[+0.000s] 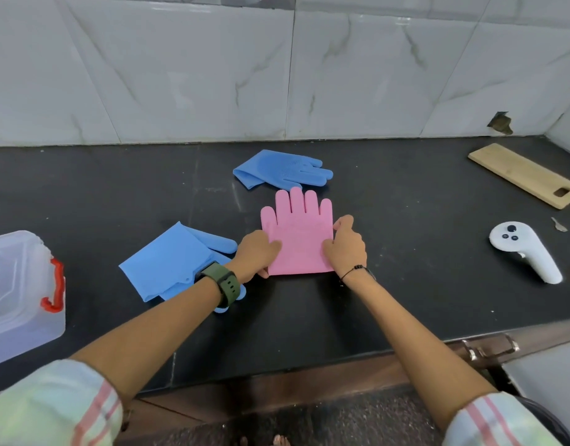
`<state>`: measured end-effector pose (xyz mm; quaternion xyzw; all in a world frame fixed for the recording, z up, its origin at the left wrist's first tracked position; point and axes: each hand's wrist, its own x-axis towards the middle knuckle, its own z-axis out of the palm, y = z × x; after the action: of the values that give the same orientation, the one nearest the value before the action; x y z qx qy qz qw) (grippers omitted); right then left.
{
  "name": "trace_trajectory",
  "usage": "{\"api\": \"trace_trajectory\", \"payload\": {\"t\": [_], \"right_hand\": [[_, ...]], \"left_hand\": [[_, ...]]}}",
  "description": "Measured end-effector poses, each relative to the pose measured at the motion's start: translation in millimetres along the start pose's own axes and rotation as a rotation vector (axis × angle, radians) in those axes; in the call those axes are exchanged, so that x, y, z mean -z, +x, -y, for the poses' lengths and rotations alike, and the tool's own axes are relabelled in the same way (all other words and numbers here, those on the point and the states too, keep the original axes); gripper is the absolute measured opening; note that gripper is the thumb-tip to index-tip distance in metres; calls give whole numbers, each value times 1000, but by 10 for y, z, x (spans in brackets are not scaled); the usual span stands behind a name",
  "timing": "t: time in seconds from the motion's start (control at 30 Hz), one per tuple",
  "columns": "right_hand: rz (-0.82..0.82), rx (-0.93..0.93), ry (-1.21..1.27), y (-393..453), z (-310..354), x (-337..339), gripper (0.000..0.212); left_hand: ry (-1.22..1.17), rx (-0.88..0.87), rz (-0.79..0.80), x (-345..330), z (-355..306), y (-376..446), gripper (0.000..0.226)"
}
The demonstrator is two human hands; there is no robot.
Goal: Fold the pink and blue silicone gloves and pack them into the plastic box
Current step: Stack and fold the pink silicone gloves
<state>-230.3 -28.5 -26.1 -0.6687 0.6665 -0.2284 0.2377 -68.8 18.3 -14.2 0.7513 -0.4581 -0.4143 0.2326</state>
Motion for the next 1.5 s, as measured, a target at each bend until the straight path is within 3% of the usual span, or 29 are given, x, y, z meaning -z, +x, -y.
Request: {"api": "trace_trajectory", "payload": {"t": [0.07, 0.2, 0.3, 0.4, 0.47, 0.53, 0.63, 0.73, 0.8, 0.83, 0.93, 1.0, 1.27, 1.5], "right_hand": [[-15, 10, -24, 20, -12, -13, 26], [-24, 30, -102, 50, -32, -54, 25], [-6, 53, -185, 51, -52, -75, 27], [6, 99, -227, 52, -47, -61, 34], [29, 162, -252, 83, -43, -40, 44], [56, 263, -326, 105, -44, -17, 49], [55, 420, -461, 136, -102, 38, 30], [21, 726, -671, 166, -215, 117, 19], [-9, 964, -678, 220, -281, 194, 24], [24, 1041, -686, 270, -336, 221, 35], [300, 982, -758, 370, -503, 314, 67], [393, 945, -781, 431, -551, 356, 70], [385, 963, -602, 448, -560, 323, 62], [388, 901, -448, 446, -609, 299, 68]], "left_hand": [[87, -49, -60, -7, -1, 30, 18], [247, -150, -158, -26, 9, 87, 29], [285, -185, -197, -61, 21, 112, 11], [459, -254, -295, -91, 20, 155, 39], [590, -349, -349, -74, 13, 190, 44], [762, -532, -349, -37, 28, 227, 34], [1041, -811, -323, 43, 78, 267, 20], [1242, -1017, -314, 128, 99, 225, 7], [1279, -1136, -286, 200, 122, 236, 14], [1264, -1153, -249, 244, 136, 243, 15], [1201, -1060, -33, 323, 210, 330, 31], [1187, -971, 53, 352, 225, 357, 42], [1179, -953, 111, 373, 180, 427, 39], [754, -834, 45, 447, 85, 426, 27]]}}
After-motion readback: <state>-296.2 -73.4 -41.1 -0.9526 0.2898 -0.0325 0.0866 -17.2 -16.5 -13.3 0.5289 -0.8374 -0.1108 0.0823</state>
